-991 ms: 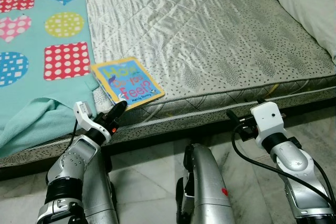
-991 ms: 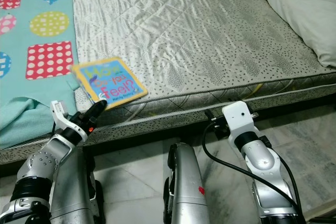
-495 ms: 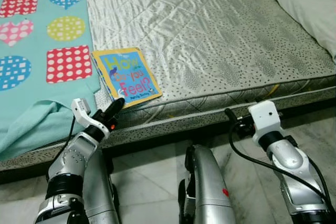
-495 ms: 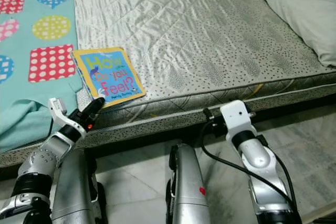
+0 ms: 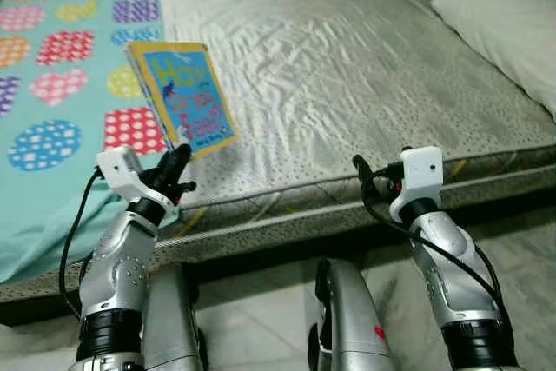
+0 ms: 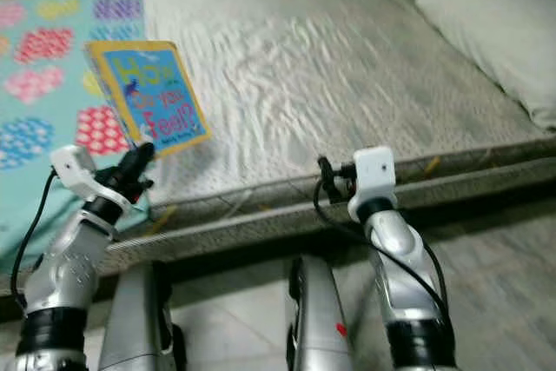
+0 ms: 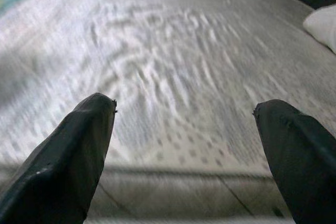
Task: Clean up the room
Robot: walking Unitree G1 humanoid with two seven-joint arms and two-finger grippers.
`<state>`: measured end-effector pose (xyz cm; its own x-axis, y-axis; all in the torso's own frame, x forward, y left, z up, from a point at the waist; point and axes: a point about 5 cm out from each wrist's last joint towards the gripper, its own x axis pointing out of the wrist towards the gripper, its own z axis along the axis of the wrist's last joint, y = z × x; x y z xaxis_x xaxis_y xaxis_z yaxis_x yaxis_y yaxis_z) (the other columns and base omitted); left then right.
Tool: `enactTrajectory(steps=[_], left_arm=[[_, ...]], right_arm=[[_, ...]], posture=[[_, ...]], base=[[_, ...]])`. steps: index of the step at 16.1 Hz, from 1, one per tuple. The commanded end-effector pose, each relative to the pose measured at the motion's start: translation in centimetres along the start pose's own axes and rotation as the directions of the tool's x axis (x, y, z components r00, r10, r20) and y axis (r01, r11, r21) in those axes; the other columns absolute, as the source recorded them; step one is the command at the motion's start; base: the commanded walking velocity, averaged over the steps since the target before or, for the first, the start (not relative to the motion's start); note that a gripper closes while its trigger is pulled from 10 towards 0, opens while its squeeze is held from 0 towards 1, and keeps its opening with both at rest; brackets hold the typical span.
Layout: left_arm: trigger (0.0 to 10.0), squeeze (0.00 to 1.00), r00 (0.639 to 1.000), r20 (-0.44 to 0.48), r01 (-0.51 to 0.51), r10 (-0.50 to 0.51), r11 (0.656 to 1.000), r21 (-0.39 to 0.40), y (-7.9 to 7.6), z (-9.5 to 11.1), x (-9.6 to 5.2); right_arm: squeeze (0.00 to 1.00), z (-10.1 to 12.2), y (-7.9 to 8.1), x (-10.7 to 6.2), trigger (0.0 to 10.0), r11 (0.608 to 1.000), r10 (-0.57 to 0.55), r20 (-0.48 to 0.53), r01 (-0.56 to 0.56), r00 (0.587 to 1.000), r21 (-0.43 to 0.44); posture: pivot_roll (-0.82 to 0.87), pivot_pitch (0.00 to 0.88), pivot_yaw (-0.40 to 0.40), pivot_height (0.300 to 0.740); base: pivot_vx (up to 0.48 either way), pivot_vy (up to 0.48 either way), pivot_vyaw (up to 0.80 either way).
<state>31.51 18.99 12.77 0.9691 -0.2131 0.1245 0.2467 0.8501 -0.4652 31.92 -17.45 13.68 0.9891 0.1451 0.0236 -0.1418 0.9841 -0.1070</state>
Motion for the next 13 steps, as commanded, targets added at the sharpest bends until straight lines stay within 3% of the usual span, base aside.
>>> enactTrajectory(steps=[1, 2, 3, 5, 8, 13], left_arm=[[0.0, 0.0, 0.998, 0.067, 0.008, -0.014, 0.997, 0.083, -0.8, 1.4, -0.1], [0.0, 0.0, 0.995, 0.096, -0.034, 0.018, 0.985, 0.168, -1.4, 1.5, -1.5], [0.0, 0.0, 0.994, 0.107, -0.053, 0.032, 0.98, 0.193, -1.7, 1.5, -2.3], [0.0, 0.0, 0.994, 0.101, -0.068, 0.053, 0.985, 0.159, -1.6, 1.1, -2.9], [0.0, 0.0, 0.993, 0.109, -0.067, 0.048, 0.982, 0.174, -1.1, 1.4, -2.2], [0.0, 0.0, 0.99, 0.128, -0.075, 0.056, 0.986, 0.151, -1.9, 1.4, -1.6]], right_arm=[[0.0, -0.3, -0.8, 0.0, 10.0, 0.998, -0.05, -0.023, 0.051, 0.998, 0.037], [0.0, 0.4, -0.2, 0.6, 10.0, 0.99, -0.072, -0.002, 0.072, 0.997, 0.118], [0.0, 0.7, 0.0, 0.7, 10.0, 0.986, -0.078, 0.008, 0.075, 0.997, 0.15], [0.0, 1.2, 0.6, 1.2, 10.0, 0.979, -0.074, 0.026, 0.068, 0.997, 0.191], [0.0, 2.1, 0.7, 2.2, 10.0, 0.975, -0.085, 0.059, 0.07, 0.995, 0.213], [0.0, 3.0, 0.2, 3.2, 10.0, 0.972, -0.103, 0.078, 0.083, 0.992, 0.221]], posture=[[-0.08, 0.024, -0.029, 0.521], [-0.06, 0.0, -0.015, 0.521], [-0.06, 0.0, -0.015, 0.521], [-0.05, 0.0, -0.005, 0.521], [-0.04, 0.0, -0.003, 0.53], [-0.05, 0.0, -0.001, 0.58]], base=[[0.0, 0.0, 0.0], [0.0, 0.0, 0.0], [0.0, 0.0, 0.0], [0.0, 0.0, 0.0], [0.0, 0.0, 0.0], [0.0, 0.0, 0.0]])
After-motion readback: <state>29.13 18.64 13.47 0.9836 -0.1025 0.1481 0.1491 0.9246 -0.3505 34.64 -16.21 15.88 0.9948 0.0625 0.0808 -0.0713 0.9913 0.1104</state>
